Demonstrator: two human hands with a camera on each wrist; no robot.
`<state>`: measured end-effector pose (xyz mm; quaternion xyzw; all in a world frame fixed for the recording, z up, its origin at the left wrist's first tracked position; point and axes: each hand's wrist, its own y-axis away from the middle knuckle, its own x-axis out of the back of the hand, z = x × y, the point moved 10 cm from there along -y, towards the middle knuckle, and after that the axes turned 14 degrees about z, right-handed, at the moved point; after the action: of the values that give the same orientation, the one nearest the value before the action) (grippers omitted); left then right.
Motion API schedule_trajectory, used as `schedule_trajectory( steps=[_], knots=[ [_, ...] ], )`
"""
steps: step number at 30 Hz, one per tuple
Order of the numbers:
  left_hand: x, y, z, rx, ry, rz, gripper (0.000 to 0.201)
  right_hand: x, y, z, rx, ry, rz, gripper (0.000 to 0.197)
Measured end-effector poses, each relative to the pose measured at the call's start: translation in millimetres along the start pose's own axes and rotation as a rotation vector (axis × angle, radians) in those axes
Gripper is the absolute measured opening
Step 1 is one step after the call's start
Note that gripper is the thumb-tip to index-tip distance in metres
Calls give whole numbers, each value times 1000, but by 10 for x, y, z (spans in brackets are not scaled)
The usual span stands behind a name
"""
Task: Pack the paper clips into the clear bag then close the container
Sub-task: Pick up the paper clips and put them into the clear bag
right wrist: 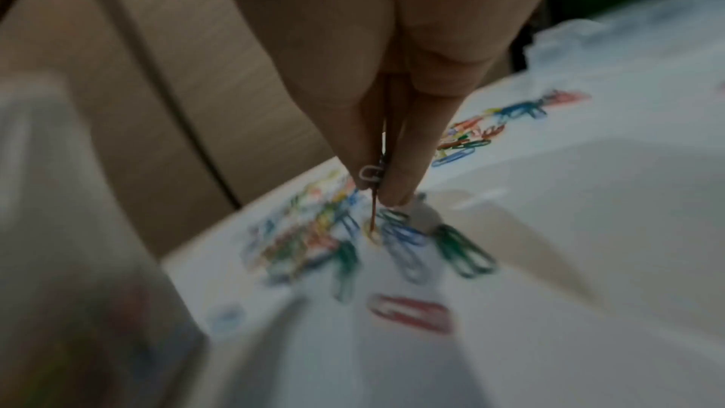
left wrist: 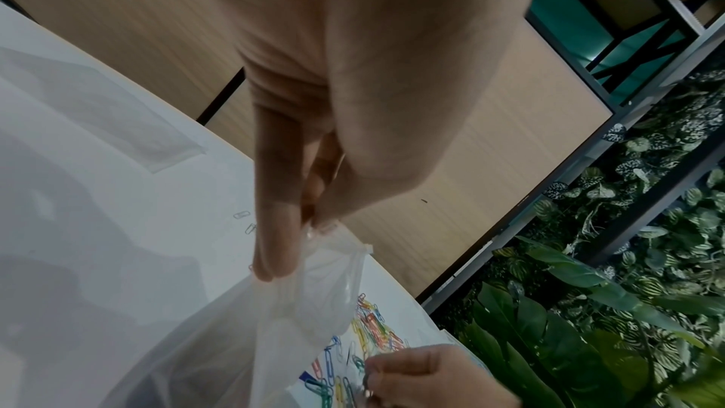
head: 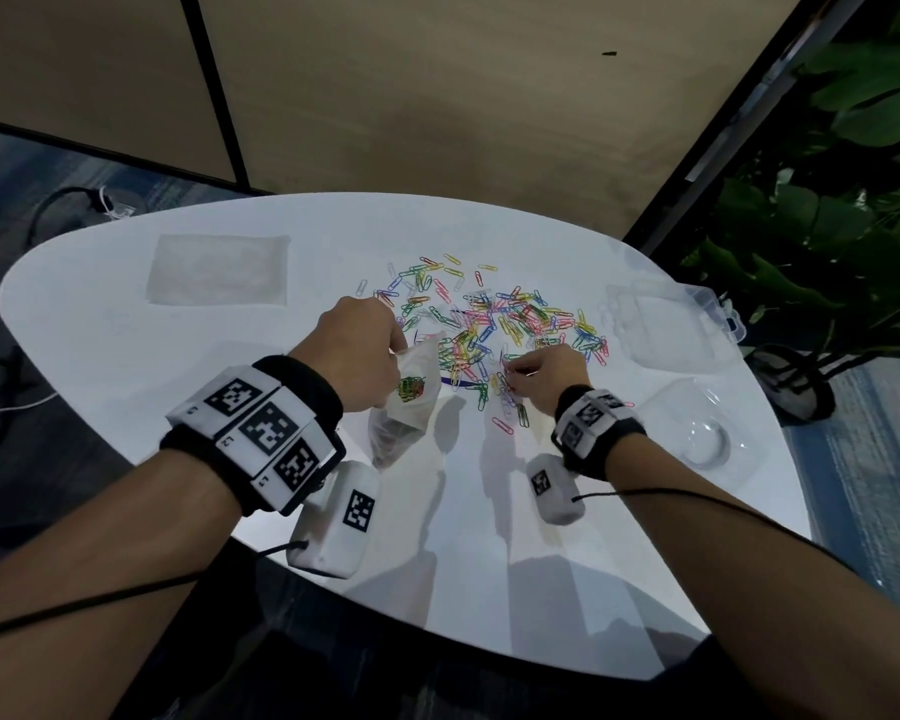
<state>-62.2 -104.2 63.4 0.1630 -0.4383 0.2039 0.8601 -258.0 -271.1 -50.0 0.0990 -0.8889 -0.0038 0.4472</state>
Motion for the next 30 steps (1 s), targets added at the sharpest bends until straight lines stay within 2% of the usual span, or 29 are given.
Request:
schedule_trajectory(
  steps=[3,5,8,10,12,16,20,23,26,28,30],
  knots=[
    [-21,-4,26,2,-3,-8,36,37,101,-50,-318,-615,-158,11],
    [-46,-11,48,3,-5,-18,37,48,241,-310,-381,-869,-299,15],
    [-76,-7,75,10,-5,-23,36,26,566,-738,-370,-1037,-538,25],
    [-77,-2,87,12,-9,-1,34,-31,775,-897,-346,-1017,-634,22],
    [-84,4,108,12,10,18,33,-108,902,-922,-320,-898,-627,17],
    [-160,10,172,-5,61,15,29,-143,857,-826,-257,-695,-373,20],
    [-241,19,252,-60,11,6,19,-179,868,-839,-171,-574,-305,18],
    [-239,15,269,-69,-2,2,19,-132,850,-895,-12,-388,-245,13],
    [-212,-11,240,-56,8,15,26,-227,930,-1050,207,-182,-355,24],
    [-181,-19,211,-26,44,24,25,-218,927,-1077,220,-217,-391,30],
    [-133,-24,202,-17,55,36,20,-83,815,-979,97,-401,-356,30]
  ],
)
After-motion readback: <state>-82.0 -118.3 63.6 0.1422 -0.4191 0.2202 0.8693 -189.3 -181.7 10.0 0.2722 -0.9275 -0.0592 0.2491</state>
